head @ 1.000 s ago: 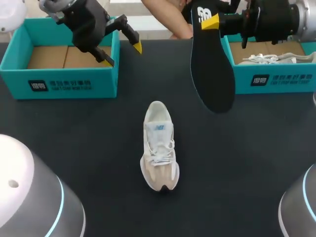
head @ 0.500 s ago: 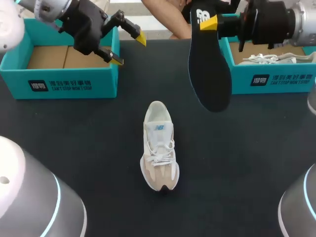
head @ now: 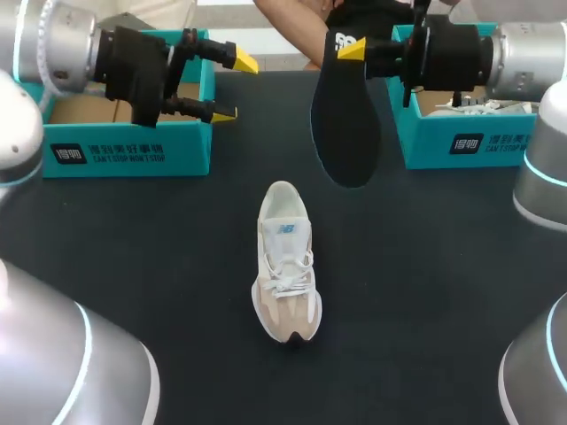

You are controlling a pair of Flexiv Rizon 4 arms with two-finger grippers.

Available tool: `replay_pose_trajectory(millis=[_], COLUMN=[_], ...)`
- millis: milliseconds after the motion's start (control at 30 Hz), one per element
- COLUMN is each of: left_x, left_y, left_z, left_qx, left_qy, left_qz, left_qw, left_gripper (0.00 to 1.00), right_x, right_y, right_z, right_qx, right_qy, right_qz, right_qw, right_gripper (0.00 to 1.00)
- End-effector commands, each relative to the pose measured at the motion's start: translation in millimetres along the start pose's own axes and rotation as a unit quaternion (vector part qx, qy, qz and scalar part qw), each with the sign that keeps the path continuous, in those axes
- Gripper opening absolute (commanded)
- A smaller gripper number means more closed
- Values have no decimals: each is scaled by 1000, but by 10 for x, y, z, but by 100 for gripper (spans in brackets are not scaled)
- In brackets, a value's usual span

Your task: Take the shoe out of the shoebox, open the shoe tongue, remove and reinsert the insole, then place the shoe into the shoebox

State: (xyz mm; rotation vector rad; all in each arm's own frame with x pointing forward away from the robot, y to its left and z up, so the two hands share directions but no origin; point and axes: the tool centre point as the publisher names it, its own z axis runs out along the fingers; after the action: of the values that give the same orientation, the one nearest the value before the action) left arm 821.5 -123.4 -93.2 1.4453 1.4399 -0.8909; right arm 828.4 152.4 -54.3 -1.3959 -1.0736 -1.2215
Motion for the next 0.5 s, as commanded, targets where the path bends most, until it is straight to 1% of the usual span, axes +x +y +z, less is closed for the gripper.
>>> replay_pose_trajectory(millis=[33,367,433,467,500], left_x=[14,14,14,14,14], left_y=[-113,-113,-113,-113,-113], left_z=[22,22,22,22,22], left_qx=[-19,-19,-19,-19,-19], left_qy=[-138,-138,-138,-138,-138], left_qz=[16,16,16,16,16], left_qw=[990,990,990,990,990], left_gripper=[100,100,100,100,100], right_x=[19,19,-75,-95,-136], right_y=[-46,-46,-8,8,40], right_z=[24,24,103,129,164], right_qx=[-8,-8,-12,-14,-30], right_qy=[-2,-2,-6,-3,-1], right_qz=[1,1,48,54,72], right_qw=[1000,1000,999,998,997], right_gripper=[0,0,0,0,0])
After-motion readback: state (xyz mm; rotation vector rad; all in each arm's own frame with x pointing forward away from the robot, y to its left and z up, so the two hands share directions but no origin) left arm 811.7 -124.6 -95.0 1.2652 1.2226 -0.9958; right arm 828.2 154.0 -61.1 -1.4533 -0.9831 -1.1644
